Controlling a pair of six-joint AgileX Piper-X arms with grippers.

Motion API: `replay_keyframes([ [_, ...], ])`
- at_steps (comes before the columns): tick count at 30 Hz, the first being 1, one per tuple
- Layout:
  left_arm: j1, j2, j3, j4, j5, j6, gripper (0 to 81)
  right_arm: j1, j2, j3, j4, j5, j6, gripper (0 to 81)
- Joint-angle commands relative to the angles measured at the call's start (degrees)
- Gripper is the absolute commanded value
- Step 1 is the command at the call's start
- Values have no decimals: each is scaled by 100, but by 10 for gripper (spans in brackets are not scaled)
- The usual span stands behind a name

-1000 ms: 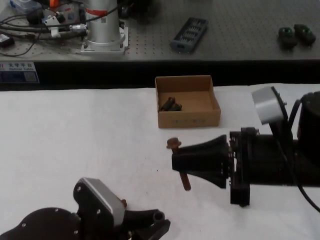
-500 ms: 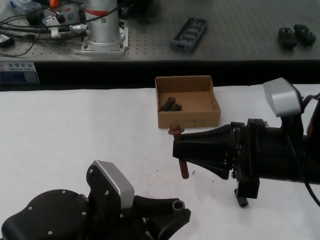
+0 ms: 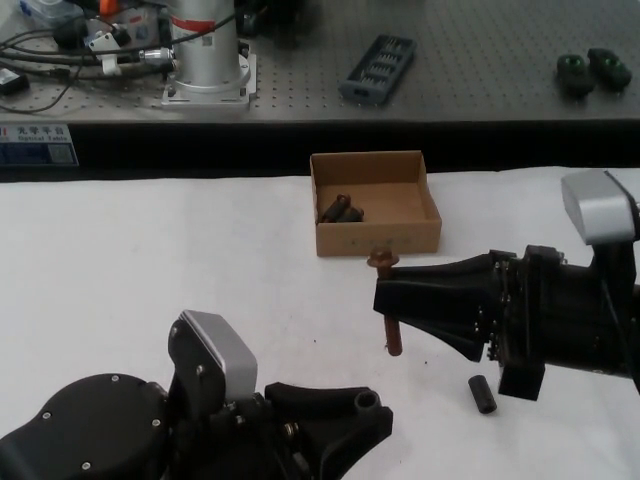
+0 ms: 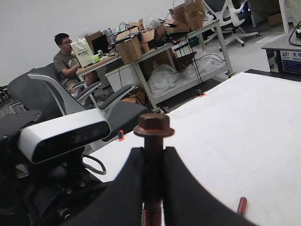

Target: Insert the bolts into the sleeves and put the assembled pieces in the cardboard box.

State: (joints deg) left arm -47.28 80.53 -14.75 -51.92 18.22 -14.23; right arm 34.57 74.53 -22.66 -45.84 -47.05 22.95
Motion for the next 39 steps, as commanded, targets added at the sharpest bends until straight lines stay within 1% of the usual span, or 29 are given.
replay_keyframes([
  [1, 21, -61, -63, -266, 277, -240, 113, -37, -78, -4, -166, -21, 93, 22],
  [5, 21, -61, -63, -295, 680, -256, 113, -37, -78, -4, -166, -202, 193, 22],
  [8, 21, -61, -63, -295, 771, -256, 113, -37, -78, -4, -180, -249, 226, 22],
  [14, 21, -61, -81, -295, 771, -167, 113, -37, -78, -4, -215, -411, 406, 22],
  [20, 197, -39, -233, -196, 794, -167, 113, -37, -78, 95, -215, -484, 442, 22],
  [24, 210, -41, -276, -161, 832, -167, 113, -37, -78, 186, -253, -487, 442, 22],
  [28, 210, 17, -276, 132, 973, -167, 113, -37, -78, 184, -311, -497, 442, 22],
  [30, 210, 76, -289, 110, 1110, -116, 113, -37, -78, 184, -370, -497, 442, 22],
  [39, 210, 218, -534, 81, 1337, -132, 113, -37, -78, 184, -384, -497, 467, 22],
])
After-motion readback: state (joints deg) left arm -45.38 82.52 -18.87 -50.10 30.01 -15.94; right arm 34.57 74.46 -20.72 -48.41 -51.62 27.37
